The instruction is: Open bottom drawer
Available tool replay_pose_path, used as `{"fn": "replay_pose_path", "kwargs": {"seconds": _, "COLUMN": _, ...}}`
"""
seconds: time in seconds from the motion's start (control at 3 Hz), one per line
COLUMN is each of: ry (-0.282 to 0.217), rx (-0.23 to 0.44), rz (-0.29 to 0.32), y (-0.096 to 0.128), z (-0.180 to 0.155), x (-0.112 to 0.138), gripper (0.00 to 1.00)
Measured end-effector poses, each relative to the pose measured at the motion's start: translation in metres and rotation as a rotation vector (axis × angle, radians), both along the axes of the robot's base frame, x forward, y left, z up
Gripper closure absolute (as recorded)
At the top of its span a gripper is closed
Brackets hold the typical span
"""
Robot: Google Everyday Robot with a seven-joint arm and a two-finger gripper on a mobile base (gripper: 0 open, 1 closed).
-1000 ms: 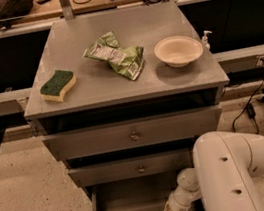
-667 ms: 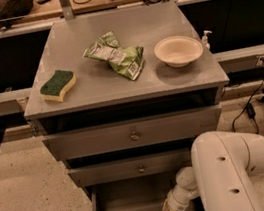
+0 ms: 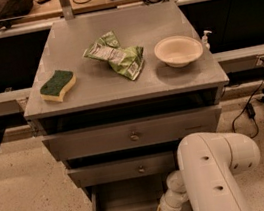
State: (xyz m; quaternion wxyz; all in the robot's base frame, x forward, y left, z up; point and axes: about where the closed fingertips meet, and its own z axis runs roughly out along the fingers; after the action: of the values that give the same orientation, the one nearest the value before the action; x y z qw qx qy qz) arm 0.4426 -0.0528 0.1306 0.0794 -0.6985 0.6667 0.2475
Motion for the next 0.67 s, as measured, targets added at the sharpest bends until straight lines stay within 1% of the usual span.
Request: {"fn": "replay_pose_path", "kwargs": {"seconds": 0.67, "ry": 0.000, "rx": 0.003, "rz": 0.008, "y": 0.0017, "z": 0.0004, "x": -0.0007, "gripper": 1.00}}
